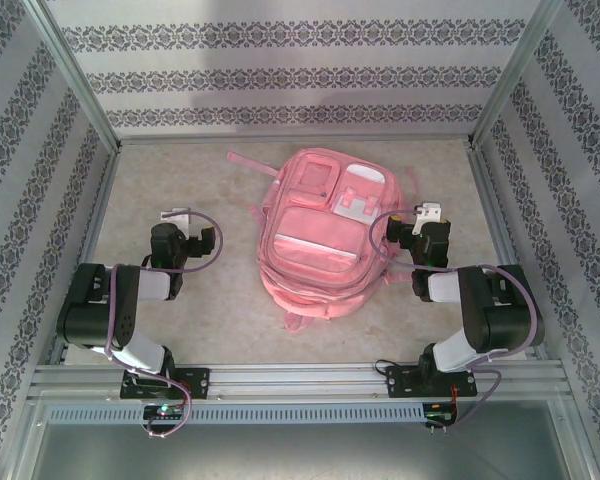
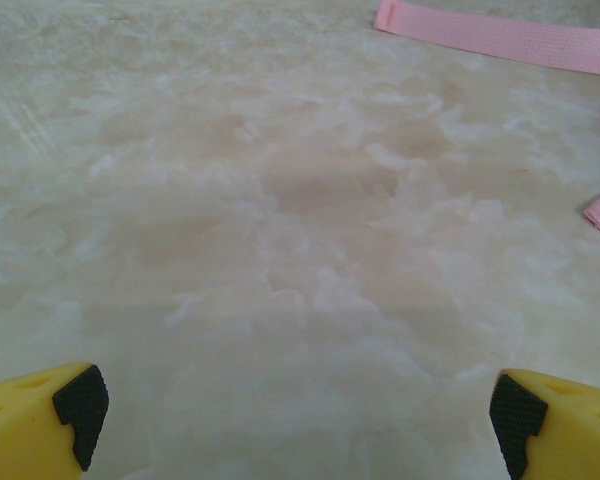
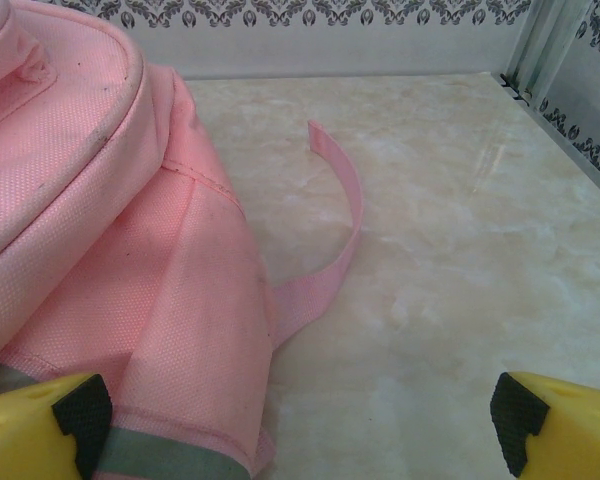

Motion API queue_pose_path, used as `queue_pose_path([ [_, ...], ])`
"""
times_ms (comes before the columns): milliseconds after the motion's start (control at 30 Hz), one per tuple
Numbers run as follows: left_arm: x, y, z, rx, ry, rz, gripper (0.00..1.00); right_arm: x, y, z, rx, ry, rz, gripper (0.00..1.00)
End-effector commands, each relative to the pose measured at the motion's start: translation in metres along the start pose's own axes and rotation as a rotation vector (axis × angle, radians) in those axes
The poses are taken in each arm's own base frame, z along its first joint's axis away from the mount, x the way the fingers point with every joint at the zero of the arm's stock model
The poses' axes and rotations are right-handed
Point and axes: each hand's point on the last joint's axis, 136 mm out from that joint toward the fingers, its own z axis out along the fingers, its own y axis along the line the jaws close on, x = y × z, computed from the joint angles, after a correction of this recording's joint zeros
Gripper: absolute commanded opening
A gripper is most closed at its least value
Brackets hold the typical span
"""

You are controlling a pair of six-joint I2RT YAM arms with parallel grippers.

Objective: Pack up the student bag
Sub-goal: Reset both arms

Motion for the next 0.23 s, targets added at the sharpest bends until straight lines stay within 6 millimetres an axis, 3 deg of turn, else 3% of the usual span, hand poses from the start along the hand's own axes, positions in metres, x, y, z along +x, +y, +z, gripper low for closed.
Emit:
queue_pose_path([
  [0,-0.0156,0.0019,0.002,0.002,-0.052,0.016,0.99,-0.0139,0.0049,0.0002,-0.025,-0.034,-0.011,0.98],
  [200,-0.016,0.0021,0.0022,0.001,-0.052,0.014,0.99,-0.014,0.0051,0.0002,-0.026,-0.034,-0.011,0.98],
])
